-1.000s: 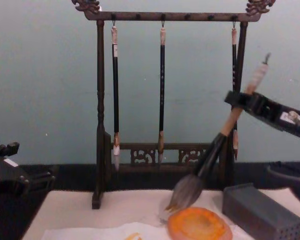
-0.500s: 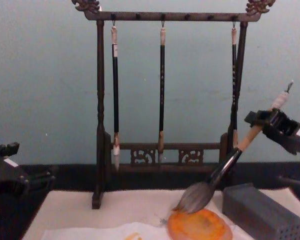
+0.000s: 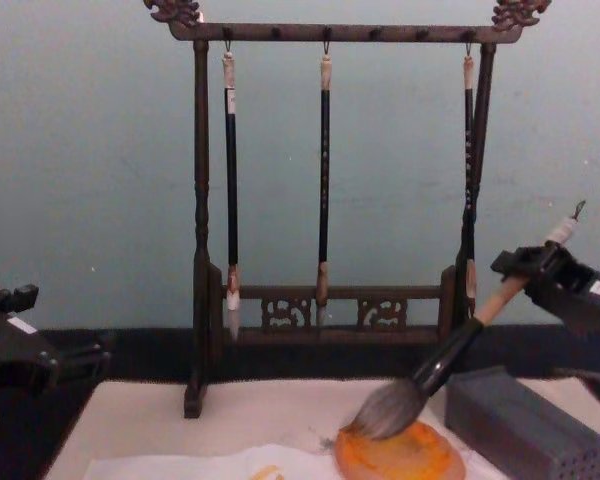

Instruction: Pick up the brush from the inkstone, write on the paper, then place the brush back to its original position.

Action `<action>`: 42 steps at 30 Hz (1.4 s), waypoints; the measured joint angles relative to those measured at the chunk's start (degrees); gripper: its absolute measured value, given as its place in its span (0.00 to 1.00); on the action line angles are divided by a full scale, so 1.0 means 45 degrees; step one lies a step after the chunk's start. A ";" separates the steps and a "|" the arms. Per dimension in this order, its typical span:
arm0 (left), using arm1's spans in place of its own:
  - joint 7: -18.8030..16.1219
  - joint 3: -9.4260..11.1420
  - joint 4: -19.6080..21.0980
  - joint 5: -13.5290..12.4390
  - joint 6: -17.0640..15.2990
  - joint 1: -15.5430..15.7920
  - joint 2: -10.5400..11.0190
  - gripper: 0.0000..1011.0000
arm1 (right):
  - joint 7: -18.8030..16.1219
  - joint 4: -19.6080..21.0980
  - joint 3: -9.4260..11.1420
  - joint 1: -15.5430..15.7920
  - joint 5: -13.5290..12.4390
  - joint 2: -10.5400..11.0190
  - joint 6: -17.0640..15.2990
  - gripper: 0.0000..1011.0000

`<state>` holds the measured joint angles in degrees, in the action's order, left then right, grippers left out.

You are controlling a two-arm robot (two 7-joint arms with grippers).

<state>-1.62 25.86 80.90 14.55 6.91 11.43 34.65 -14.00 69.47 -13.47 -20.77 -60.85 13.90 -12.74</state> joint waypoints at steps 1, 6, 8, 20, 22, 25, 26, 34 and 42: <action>0.0000 0.0000 0.0000 0.0001 0.0000 0.0000 0.0000 0.99 | 0.0043 -0.0124 -0.0002 -0.0062 -0.0132 -0.0020 -0.0074 0.16; 0.0000 0.0000 0.0000 0.0000 0.0000 0.0000 0.0000 0.99 | 0.0168 -0.0485 -0.0006 -0.0253 -0.0476 -0.0067 -0.0258 0.16; 0.0000 0.0001 0.0000 0.0000 0.0000 0.0000 0.0000 0.99 | 0.0207 -0.0577 -0.0012 -0.0299 -0.0565 -0.0074 -0.0297 0.16; 0.0000 0.0000 -0.0001 0.0000 0.0000 0.0000 0.0000 0.99 | 0.0581 -0.0753 0.0023 -0.0344 -0.1396 -0.0052 -0.0523 0.16; 0.0000 0.0000 0.0000 0.0000 0.0000 0.0000 0.0000 0.99 | 0.0653 -0.0748 0.0025 -0.0324 -0.1532 -0.0029 -0.0553 0.16; 0.0000 0.0000 -0.0001 0.0000 -0.0001 -0.0001 0.0000 0.99 | 0.0700 -0.0745 -0.0009 -0.0318 -0.1649 0.0014 -0.0556 0.16; 0.0000 0.0001 0.0000 -0.0001 0.0000 0.0000 0.0000 0.99 | 0.0719 -0.0741 -0.0022 -0.0312 -0.1672 0.0025 -0.0555 0.16; 0.0000 0.0001 0.0000 0.0000 0.0000 0.0000 0.0000 0.99 | 0.0885 -0.0755 -0.0206 -0.0297 -0.1875 0.0138 -0.0401 0.16; 0.0000 0.0000 0.0000 0.0000 0.0000 0.0000 0.0000 0.99 | 0.0979 -0.0833 -0.0331 -0.0307 -0.2055 0.0245 -0.0187 0.16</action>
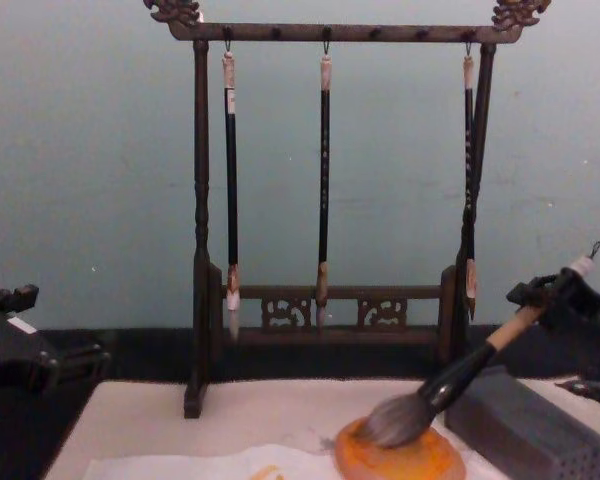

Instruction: Pick up the brush from the inkstone, write on the paper, then place the brush back to its original position.

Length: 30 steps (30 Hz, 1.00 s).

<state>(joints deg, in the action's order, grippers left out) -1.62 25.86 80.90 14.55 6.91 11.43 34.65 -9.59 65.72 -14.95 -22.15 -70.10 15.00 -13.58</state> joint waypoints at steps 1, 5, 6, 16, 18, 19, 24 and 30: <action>0.0000 0.0000 0.0000 0.0000 0.0000 0.0000 -0.0001 0.99 | 0.0006 0.0000 -0.0015 -0.0001 -0.0023 0.0019 0.0025 0.16; 0.0000 0.0000 -0.0001 0.0000 0.0000 0.0000 -0.0001 0.99 | 0.0048 0.0018 -0.0083 0.0006 -0.0098 0.0100 0.0112 0.16; 0.0001 0.0000 -0.0001 -0.0001 0.0000 0.0000 0.0000 0.99 | 0.0058 0.0019 -0.0119 0.0006 -0.0132 0.0134 0.0146 0.16; 0.0000 0.0000 -0.0001 0.0000 0.0000 0.0001 0.0000 0.99 | 0.0078 -0.0163 -0.0402 -0.0119 -0.0277 0.0288 0.0383 0.16; 0.0000 0.0000 -0.0001 0.0000 -0.0001 0.0000 0.0000 0.99 | 0.0090 -0.0210 -0.0470 -0.0153 -0.0309 0.0320 0.0441 0.16; 0.0000 0.0000 -0.0001 0.0000 0.0000 0.0001 -0.0001 0.99 | 0.0093 -0.0221 -0.0490 -0.0161 -0.0322 0.0334 0.0460 0.16; 0.0000 0.0000 0.0000 0.0000 0.0000 0.0000 0.0000 0.99 | 0.0121 -0.0282 -0.0635 -0.0210 -0.0405 0.0411 0.0574 0.16; 0.0000 0.0000 0.0000 0.0000 0.0000 0.0000 0.0000 0.99 | 0.0120 -0.0344 -0.0796 -0.0263 -0.0497 0.0482 0.0682 0.16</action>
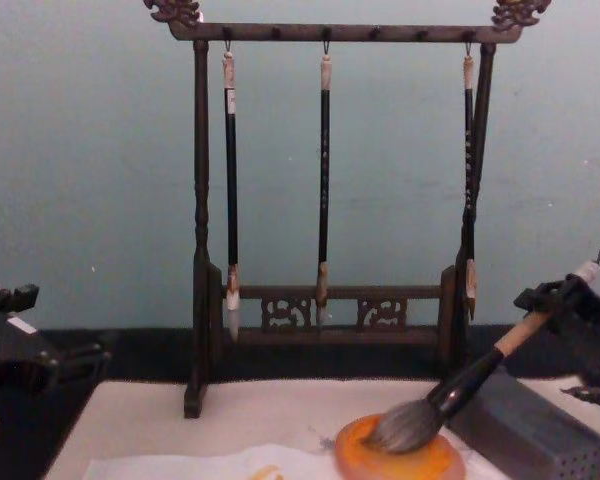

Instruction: Pick up the brush from the inkstone, write on the paper, then place the brush back to its original position.

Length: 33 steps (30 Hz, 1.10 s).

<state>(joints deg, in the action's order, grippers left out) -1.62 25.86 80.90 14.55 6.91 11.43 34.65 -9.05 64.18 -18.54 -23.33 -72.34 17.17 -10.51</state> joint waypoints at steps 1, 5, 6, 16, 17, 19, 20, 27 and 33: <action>0.0000 0.0000 0.0000 0.0000 0.0000 0.0000 0.0000 0.99 | 0.0001 -0.0023 -0.0040 -0.0022 -0.0022 0.0016 0.0019 0.16; 0.0000 0.0000 0.0000 0.0000 0.0000 0.0000 0.0000 0.99 | 0.0001 -0.0080 -0.0133 -0.0074 -0.0058 0.0052 0.0071 0.16; 0.0000 0.0000 0.0000 0.0000 0.0000 0.0001 0.0000 0.99 | 0.0000 -0.0094 -0.0148 -0.0086 -0.0064 0.0057 0.0079 0.16; 0.0000 0.0000 -0.0001 0.0000 0.0000 0.0000 0.0000 0.99 | -0.0100 -0.0209 -0.0358 -0.0214 -0.0079 0.0157 0.0223 0.16; 0.0000 0.0000 -0.0001 0.0000 0.0000 0.0000 0.0000 0.99 | -0.0131 -0.0212 -0.0381 -0.0221 -0.0058 0.0170 0.0243 0.16; 0.0000 0.0000 0.0000 0.0000 0.0000 0.0001 0.0000 0.99 | -0.0139 -0.0213 -0.0389 -0.0225 -0.0052 0.0173 0.0251 0.16; 0.0000 0.0000 -0.0001 0.0000 0.0000 0.0001 0.0000 0.99 | -0.0139 -0.0214 -0.0386 -0.0225 -0.0052 0.0169 0.0252 0.16; 0.0000 0.0000 0.0000 0.0000 0.0000 0.0000 0.0000 0.99 | -0.0128 -0.0214 -0.0362 -0.0218 -0.0047 0.0155 0.0245 0.16; 0.0000 0.0000 -0.0001 0.0000 0.0000 0.0000 0.0000 0.99 | -0.0119 -0.0214 -0.0346 -0.0212 -0.0046 0.0149 0.0231 0.18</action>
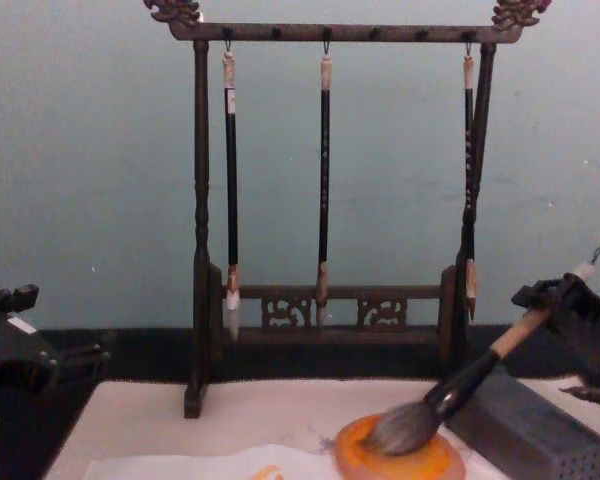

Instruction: Pick up the brush from the inkstone, write on the paper, then place the brush back to its original position.

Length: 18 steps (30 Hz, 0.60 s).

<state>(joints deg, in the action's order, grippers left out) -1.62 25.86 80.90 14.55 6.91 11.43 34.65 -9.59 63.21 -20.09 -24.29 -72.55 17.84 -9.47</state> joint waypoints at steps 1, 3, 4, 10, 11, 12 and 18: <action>0.0000 0.0000 0.0000 0.0000 0.0000 0.0000 0.0000 0.99 | 0.0002 0.0000 0.0004 0.0002 0.0000 -0.0002 -0.0004 0.21; 0.0000 0.0000 0.0001 0.0000 0.0000 0.0000 0.0000 0.99 | 0.0004 0.0001 0.0007 0.0003 0.0000 -0.0004 -0.0008 0.27; 0.0000 0.0000 0.0000 0.0000 0.0000 0.0000 0.0000 0.99 | 0.0006 0.0002 0.0010 0.0005 0.0000 -0.0005 -0.0012 0.30; 0.0000 0.0000 0.0001 0.0000 0.0000 0.0000 0.0000 0.99 | 0.0010 0.0008 0.0017 0.0010 -0.0001 -0.0011 -0.0021 0.50; 0.0000 0.0000 0.0000 0.0000 0.0000 0.0001 0.0000 0.99 | 0.0011 0.0008 0.0018 0.0011 -0.0001 -0.0012 -0.0020 0.52; 0.0000 0.0000 0.0000 0.0000 0.0000 0.0001 0.0000 0.99 | 0.0011 0.0009 0.0019 0.0012 -0.0001 -0.0013 -0.0021 0.56; 0.0000 0.0000 0.0001 0.0000 0.0000 0.0000 0.0000 0.99 | 0.0017 0.0016 0.0023 0.0014 -0.0002 -0.0015 -0.0030 0.75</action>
<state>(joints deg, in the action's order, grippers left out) -1.62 25.86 80.90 14.55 6.91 11.43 34.65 -9.51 63.28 -19.99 -24.22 -72.56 17.78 -9.61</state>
